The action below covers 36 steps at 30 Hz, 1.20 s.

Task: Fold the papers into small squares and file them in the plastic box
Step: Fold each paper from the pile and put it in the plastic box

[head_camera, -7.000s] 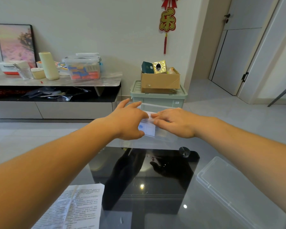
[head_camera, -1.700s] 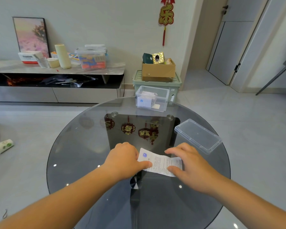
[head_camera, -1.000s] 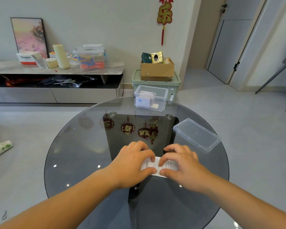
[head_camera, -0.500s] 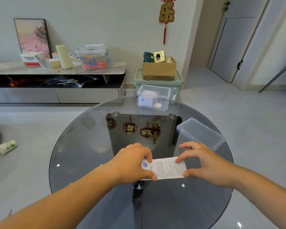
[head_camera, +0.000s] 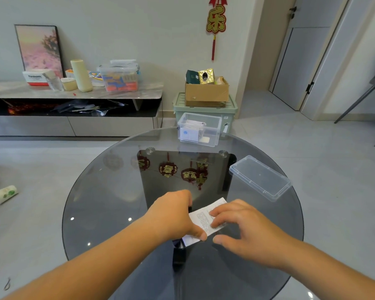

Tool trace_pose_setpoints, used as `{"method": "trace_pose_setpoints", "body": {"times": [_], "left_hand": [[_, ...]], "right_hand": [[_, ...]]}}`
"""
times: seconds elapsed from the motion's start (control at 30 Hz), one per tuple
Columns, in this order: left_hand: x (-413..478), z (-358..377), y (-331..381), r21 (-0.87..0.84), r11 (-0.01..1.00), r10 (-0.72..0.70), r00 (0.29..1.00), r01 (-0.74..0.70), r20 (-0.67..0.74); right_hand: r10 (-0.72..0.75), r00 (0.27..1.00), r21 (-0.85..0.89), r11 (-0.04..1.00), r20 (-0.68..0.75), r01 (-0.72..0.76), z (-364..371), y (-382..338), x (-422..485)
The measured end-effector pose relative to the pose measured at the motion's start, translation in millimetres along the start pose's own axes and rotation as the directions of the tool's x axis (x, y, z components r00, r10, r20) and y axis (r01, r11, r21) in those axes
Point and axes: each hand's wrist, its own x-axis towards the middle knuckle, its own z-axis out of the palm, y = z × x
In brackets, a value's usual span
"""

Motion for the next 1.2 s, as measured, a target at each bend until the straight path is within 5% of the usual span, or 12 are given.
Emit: {"method": "trace_pose_setpoints", "body": {"times": [0.13, 0.4, 0.73, 1.0, 1.2], "left_hand": [[0.7, 1.5, 1.9, -0.069, 0.997, -0.016, 0.995, 0.023, 0.101], [-2.0, -4.0, -4.7, -0.361, 0.932, 0.007, 0.997, 0.020, 0.073], [0.4, -11.4, -10.8, -0.697, 0.710, 0.084, 0.972, 0.097, 0.221], [3.2, -8.0, -11.2, -0.831, 0.503, 0.057, 0.950, 0.237, 0.305], [2.4, -6.0, -8.4, -0.880, 0.373, 0.078, 0.935, 0.294, 0.346]], "right_hand": [[-0.010, 1.000, -0.022, 1.000, 0.008, 0.011, 3.0, -1.8, -2.5], [0.009, 1.000, -0.018, 1.000, 0.016, -0.008, 2.5, -3.4, -1.4], [0.066, 0.998, 0.092, 0.993, 0.024, -0.068, -1.0, -5.9, -1.7], [0.045, 0.994, 0.095, 0.994, 0.099, -0.055, -5.3, -10.7, -3.8], [0.058, 0.998, 0.102, 0.993, 0.023, -0.060, -5.6, -11.3, -5.6]]}}
